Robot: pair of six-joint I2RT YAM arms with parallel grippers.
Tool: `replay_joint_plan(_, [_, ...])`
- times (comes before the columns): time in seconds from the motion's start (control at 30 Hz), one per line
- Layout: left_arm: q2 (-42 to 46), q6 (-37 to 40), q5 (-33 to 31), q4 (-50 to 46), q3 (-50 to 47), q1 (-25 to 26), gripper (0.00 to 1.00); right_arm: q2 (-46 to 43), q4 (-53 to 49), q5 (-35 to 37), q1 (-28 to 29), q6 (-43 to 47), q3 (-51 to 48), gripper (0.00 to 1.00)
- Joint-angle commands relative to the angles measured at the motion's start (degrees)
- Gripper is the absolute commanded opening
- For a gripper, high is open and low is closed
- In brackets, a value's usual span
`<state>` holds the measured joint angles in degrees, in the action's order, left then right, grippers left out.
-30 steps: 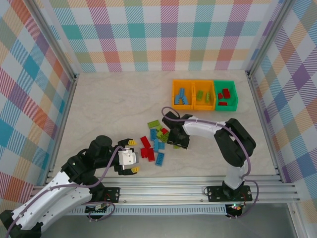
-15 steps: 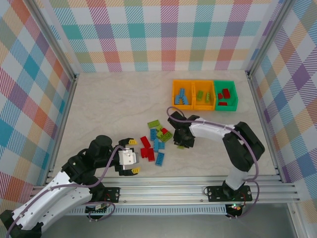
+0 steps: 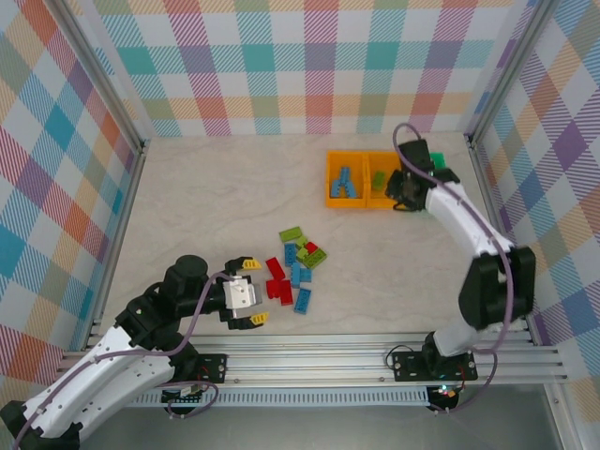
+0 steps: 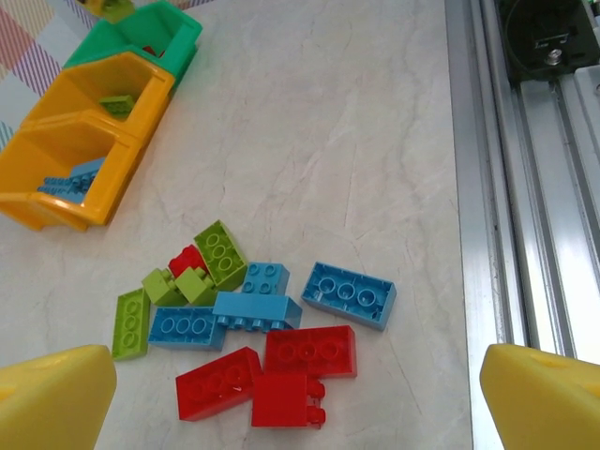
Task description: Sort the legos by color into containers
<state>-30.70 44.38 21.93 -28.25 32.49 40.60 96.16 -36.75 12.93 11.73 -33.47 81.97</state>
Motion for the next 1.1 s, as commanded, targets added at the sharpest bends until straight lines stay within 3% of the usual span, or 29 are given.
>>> replay_joint_plan(0.0, [-0.9, -0.4, -1.8, 0.6, -0.8, -0.8, 1.00, 11.0, -2.1, -1.7, -1.7, 6.7, 10.7, 0.32])
replay_joint_plan(0.07, [-1.1, -0.2, -3.5, 0.1, -0.9, -1.2, 1.00, 16.8, -3.3, -2.6, -2.4, 7.0, 17.0, 0.36])
replay_joint_plan(0.2, [0.0, -0.9, -4.6, 0.8, -1.5, -2.1, 1.00, 25.1, -7.3, -3.8, -2.5, 7.6, 27.4, 0.57])
replay_joint_plan(0.27, [0.5, -1.1, -4.7, 1.3, -2.0, -2.3, 1.00, 27.3, -10.2, -3.5, -2.6, 8.0, 31.0, 0.61])
replay_joint_plan(0.4, [0.4, -1.4, -4.6, 2.1, -2.3, -2.7, 1.00, 24.8, -11.1, -3.0, -2.6, 9.4, 30.4, 0.61])
replay_joint_plan(0.57, [-0.9, -4.9, -3.7, 4.4, -1.4, -4.0, 1.00, 14.4, -9.2, -6.6, -2.6, 10.1, 20.0, 0.62])
replay_joint_plan(0.67, [-3.2, -15.4, -5.2, 6.5, 2.1, -4.2, 1.00, 5.3, -8.6, -12.4, -2.5, 9.8, 11.1, 0.62])
replay_joint_plan(0.73, [-7.3, -27.8, -8.0, 6.4, 6.4, -4.2, 1.00, -2.0, -6.8, -19.5, -2.3, 9.5, 3.6, 0.63])
replay_joint_plan(0.87, [-17.4, -45.4, -13.5, 2.8, 13.3, -4.1, 1.00, -14.5, -5.8, -33.6, -0.4, 11.8, -8.1, 0.68])
replay_joint_plan(1.0, [-28.8, -63.2, -25.6, -2.9, 19.9, -4.0, 0.89, -24.1, -9.9, -35.3, 6.7, 12.7, -14.0, 0.73])
replay_joint_plan(1.07, [-35.4, -67.0, -26.7, -4.8, 23.9, -4.0, 0.86, -26.4, -10.4, -36.6, 9.9, 11.9, -15.3, 0.74])
